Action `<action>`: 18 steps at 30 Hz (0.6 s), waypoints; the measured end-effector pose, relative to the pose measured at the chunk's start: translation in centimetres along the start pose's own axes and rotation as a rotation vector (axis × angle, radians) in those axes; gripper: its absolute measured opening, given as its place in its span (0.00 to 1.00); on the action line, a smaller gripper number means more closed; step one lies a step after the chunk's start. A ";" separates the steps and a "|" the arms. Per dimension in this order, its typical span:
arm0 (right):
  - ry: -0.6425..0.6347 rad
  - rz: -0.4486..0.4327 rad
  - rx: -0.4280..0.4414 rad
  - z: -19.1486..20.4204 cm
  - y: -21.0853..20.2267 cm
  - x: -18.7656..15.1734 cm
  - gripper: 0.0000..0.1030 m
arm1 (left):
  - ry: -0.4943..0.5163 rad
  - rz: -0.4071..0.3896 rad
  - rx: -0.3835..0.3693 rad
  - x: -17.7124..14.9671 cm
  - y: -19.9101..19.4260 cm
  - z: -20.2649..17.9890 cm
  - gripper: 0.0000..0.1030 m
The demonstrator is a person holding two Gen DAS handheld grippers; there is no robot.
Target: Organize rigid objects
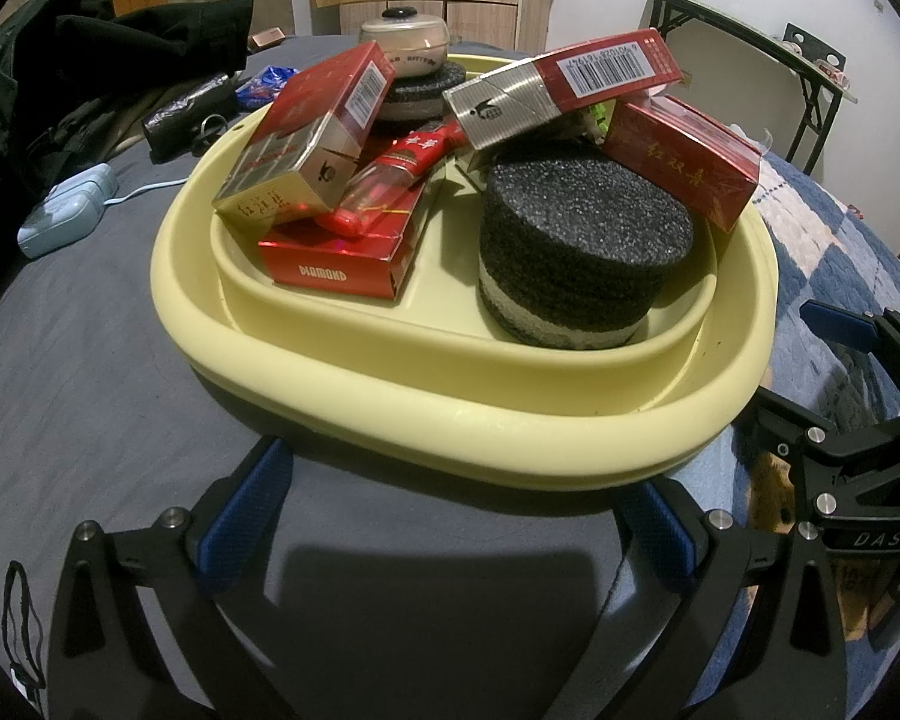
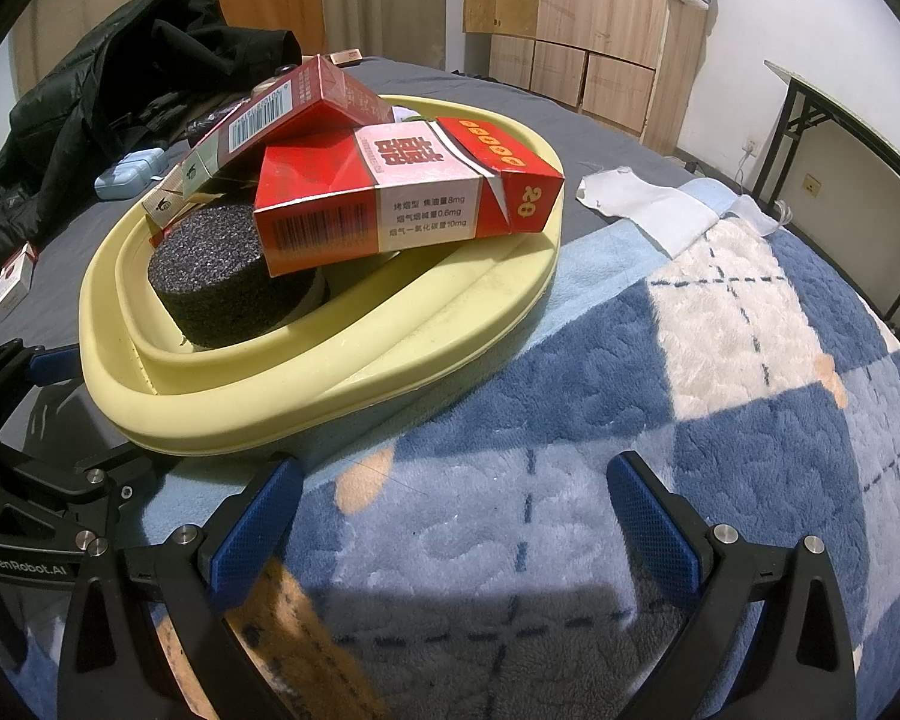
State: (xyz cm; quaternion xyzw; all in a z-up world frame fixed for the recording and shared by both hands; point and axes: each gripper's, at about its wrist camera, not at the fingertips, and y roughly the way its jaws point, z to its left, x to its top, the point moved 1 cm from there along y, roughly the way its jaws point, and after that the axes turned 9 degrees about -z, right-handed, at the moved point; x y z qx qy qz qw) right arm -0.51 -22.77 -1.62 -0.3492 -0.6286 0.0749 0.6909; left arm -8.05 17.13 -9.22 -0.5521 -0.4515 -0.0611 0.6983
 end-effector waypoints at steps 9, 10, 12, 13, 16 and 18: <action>0.000 0.000 0.000 0.0 0.0 0.0 1.00 | 0.000 0.000 0.000 0.0 0.0 0.0 1.00; 0.000 0.000 0.000 0.0 0.0 0.0 1.00 | 0.000 0.000 0.000 0.0 0.0 0.0 1.00; 0.000 0.000 0.000 0.0 0.0 0.0 1.00 | 0.000 0.000 0.000 0.0 0.0 0.0 1.00; 0.000 0.000 0.000 0.0 0.0 0.0 1.00 | 0.000 0.000 0.000 -0.1 0.0 0.0 1.00; 0.000 0.000 0.000 0.0 0.0 0.0 1.00 | 0.000 0.000 0.000 -0.1 0.0 0.0 1.00; 0.000 0.000 0.000 0.0 0.0 0.0 1.00 | 0.000 0.000 0.000 0.0 0.0 0.0 1.00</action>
